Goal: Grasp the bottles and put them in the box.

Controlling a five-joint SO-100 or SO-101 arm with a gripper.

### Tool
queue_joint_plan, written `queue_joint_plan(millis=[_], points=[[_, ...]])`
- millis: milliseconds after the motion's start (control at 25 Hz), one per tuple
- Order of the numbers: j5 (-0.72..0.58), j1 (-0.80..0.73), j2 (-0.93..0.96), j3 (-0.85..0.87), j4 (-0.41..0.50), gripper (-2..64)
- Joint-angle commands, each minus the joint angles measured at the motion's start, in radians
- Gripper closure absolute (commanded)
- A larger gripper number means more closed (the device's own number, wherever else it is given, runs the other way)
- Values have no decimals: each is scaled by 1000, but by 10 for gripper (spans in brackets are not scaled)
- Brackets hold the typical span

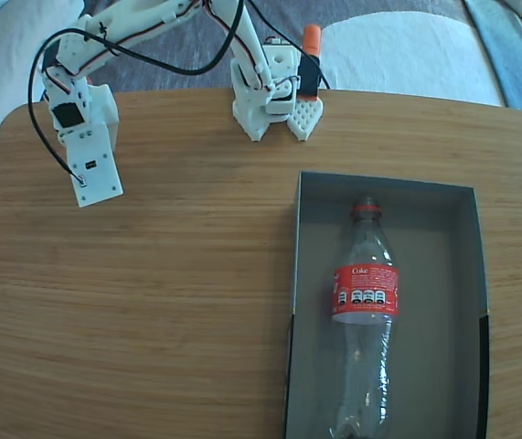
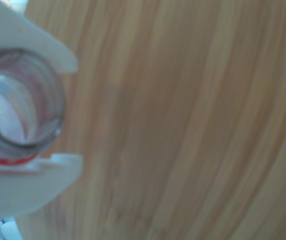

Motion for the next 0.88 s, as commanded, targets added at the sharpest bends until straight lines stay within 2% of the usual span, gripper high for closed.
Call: queue_joint_plan(millis=[0,400,720,840], points=[[-35,-25,35,-87,5,598],[-387,-215,37,-285,81,598],[-707,-453,38,-532,221,598],[-790,-560,38,-646,291,598]])
